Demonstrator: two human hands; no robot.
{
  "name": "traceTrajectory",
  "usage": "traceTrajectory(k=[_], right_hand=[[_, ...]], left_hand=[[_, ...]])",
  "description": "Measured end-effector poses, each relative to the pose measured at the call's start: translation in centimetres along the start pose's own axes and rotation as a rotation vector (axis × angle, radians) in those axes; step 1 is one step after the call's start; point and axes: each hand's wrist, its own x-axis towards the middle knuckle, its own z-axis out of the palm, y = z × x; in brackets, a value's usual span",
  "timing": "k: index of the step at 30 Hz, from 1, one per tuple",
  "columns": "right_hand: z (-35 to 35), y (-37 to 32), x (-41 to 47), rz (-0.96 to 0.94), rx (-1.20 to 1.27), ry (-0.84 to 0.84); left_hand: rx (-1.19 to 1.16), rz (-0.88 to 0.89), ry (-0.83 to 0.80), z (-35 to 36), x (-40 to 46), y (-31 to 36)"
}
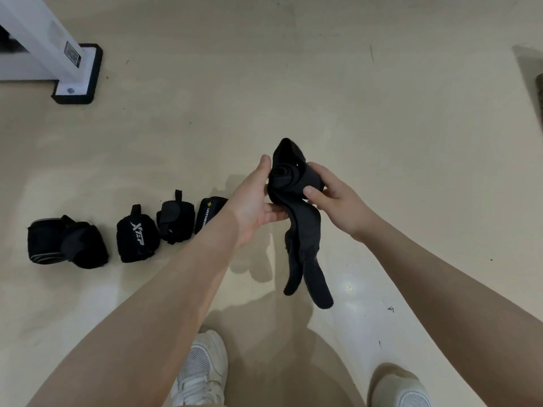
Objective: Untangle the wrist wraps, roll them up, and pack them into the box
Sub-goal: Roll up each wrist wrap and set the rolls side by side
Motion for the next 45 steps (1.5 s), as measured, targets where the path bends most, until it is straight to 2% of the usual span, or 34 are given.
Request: traceTrajectory(k=[5, 11, 17, 21, 26, 28, 30, 37, 43, 45], right_hand=[[-0.9, 1.1, 0.7, 0.062, -0.317, 0.018], [-1.1, 0.0, 0.2, 0.063, -0.238, -0.125], [-0.6, -0.1, 0.3, -0.052, -0.397, -0.014], [-0.3, -0.7, 0.9, -0.101, -0.513, 0.036], [-0.3, -2.1, 1.9, -0.108, -0.615, -0.024], [-0.7, -2.0, 1.7, -0.051, -0.562, 0.003], [-1.1, -2.0, 1.3, 0.053, -0.380, 0.045], [-3.1, -1.9, 0.7, 0.155, -0.130, 0.064], [-5.0, -1.2, 0.8, 0.141, -0.239, 0.315], [-4.8, -1.1, 0.9, 0.100, -0.349, 0.322]], left_hand=[[-0.031, -0.001, -0.049, -0.1, -0.1, -0.3], [0.049, -0.014, -0.055, -0.2, 0.1, -0.8], [0.139, -0.018, -0.012, -0.2, 0.5, -1.1], [0.174, 0.018, -0.074, 0.0, 0.1, -1.4], [0.232, 0.074, -0.056, -0.8, 0.0, -1.8], [0.408, 0.088, -0.043, -1.2, 0.0, -1.7], [0.522, 0.093, -0.045, -1.3, 0.1, -1.5], [0.561, 0.133, -0.078, -1.6, 0.4, -1.1], [0.710, 0.137, -0.102, -2.7, 0.3, -1.1], [0.783, 0.108, -0.162, -2.6, 0.3, -1.2]])
